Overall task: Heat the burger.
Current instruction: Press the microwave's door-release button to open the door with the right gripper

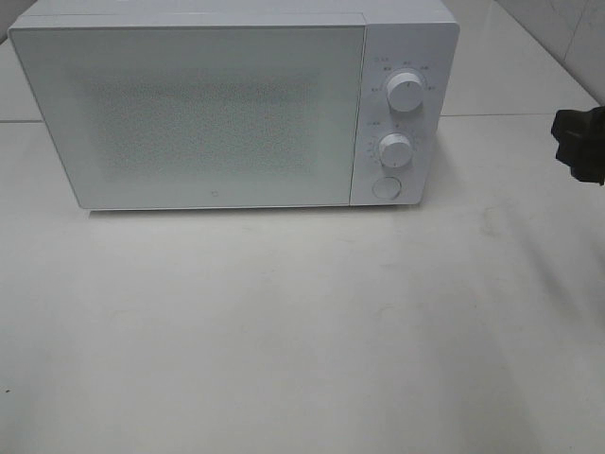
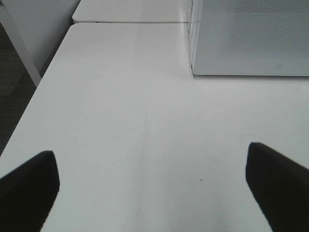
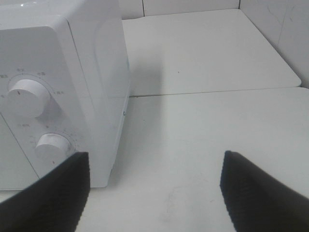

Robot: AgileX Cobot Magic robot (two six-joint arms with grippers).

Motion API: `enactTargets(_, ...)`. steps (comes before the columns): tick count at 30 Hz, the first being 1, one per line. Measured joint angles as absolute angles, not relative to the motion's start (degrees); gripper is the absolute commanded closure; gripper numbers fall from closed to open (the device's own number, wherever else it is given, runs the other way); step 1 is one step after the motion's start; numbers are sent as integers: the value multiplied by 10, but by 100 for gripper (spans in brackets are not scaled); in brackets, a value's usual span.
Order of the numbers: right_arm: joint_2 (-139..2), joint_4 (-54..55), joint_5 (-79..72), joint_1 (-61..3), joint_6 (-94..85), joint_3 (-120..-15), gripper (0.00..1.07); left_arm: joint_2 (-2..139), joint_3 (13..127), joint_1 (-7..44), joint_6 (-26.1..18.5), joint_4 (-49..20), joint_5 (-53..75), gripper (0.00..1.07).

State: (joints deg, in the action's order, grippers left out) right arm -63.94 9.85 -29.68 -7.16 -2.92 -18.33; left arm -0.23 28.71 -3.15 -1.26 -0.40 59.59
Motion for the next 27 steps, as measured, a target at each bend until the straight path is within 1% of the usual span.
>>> enactTargets(1, -665, 99, -321, -73, -29, -183, 34, -2, 287, -32, -13, -4, 596, 4)
enactTargets(5, -690, 101, -346, -85, -32, -183, 34, -2, 287, -32, -13, -4, 596, 4)
enactTargets(7, -729, 108, -390, -127, -53, -183, 34, -2, 287, -32, -13, -4, 596, 4)
enactTargets(8, -729, 108, -390, -127, -53, -183, 34, -2, 287, -32, -13, -4, 596, 4)
enactTargets(10, -774, 160, -446, -193, -101, -184, 34, -2, 287, -32, -13, -4, 596, 4)
enactTargets(13, -783, 176, -458, -206, -110, -184, 34, -2, 287, -32, -13, -4, 596, 4)
enactTargets(15, -833, 262, -525, -263, -144, -184, 34, -2, 287, -32, -13, -4, 596, 4)
enactTargets(16, -833, 262, -525, -263, -144, -184, 34, -2, 287, -32, -13, -4, 596, 4)
enactTargets(18, -865, 308, -568, -302, -160, -184, 34, -2, 287, -32, -13, -4, 596, 4)
enactTargets(19, -865, 308, -568, -302, -160, -184, 34, -2, 287, -32, -13, -4, 596, 4)
enactTargets(21, -900, 343, -601, -337, -167, -185, 34, -2, 287, -32, -13, -4, 596, 4)
enactTargets(23, -914, 352, -611, -349, -168, -185, 34, -2, 287, -32, -13, -4, 596, 4)
enactTargets(24, -934, 371, -624, -371, -169, -185, 34, -2, 287, -32, -13, -4, 596, 4)
enactTargets(27, -944, 380, -629, -381, -169, -185, 34, -2, 287, -32, -13, -4, 596, 4)
